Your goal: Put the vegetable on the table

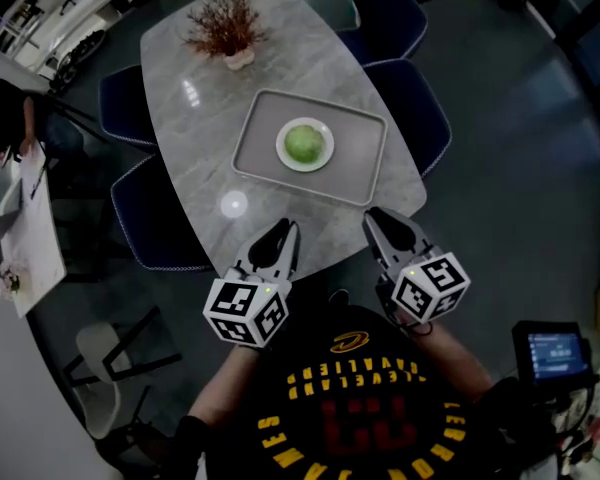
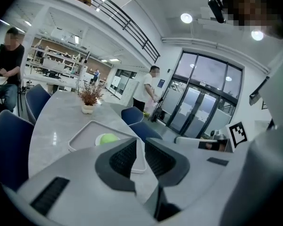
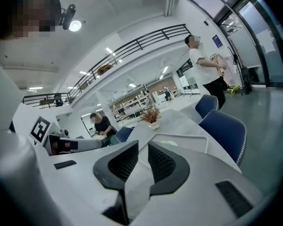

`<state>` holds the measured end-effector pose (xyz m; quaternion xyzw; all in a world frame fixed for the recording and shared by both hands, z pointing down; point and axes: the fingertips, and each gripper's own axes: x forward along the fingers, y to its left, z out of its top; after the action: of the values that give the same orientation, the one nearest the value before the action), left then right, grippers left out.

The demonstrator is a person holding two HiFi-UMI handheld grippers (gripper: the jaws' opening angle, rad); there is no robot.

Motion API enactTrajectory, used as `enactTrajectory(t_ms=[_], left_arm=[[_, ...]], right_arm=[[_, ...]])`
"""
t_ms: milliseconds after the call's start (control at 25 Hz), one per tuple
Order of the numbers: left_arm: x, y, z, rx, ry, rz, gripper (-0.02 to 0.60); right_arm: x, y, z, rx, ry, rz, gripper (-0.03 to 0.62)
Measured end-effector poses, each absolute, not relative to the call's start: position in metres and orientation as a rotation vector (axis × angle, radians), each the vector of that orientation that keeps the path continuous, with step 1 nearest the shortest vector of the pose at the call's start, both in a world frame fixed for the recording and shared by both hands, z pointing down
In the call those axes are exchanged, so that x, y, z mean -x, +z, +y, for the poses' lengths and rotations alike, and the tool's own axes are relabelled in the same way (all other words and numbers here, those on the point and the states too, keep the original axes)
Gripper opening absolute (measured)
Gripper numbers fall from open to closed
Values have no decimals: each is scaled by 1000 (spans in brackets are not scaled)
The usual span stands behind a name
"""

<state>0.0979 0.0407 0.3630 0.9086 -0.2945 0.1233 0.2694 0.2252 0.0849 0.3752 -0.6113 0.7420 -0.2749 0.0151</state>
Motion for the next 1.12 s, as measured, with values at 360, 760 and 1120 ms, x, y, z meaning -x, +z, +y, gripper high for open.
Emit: enactTrajectory(t_ms=[360,760,1120], left_arm=[[-96,409,-39,-2335,402,-778,74],[-100,469,-86,-2181,485,-806,74],[-110,521,-111,-2027,541,-863,75]], right_arm=[[-234,401,11,1973,-924,2360,61],[-272,448,-40,2068,-936,2490,61],[-284,508,-78,1893,-1167,2588,61]])
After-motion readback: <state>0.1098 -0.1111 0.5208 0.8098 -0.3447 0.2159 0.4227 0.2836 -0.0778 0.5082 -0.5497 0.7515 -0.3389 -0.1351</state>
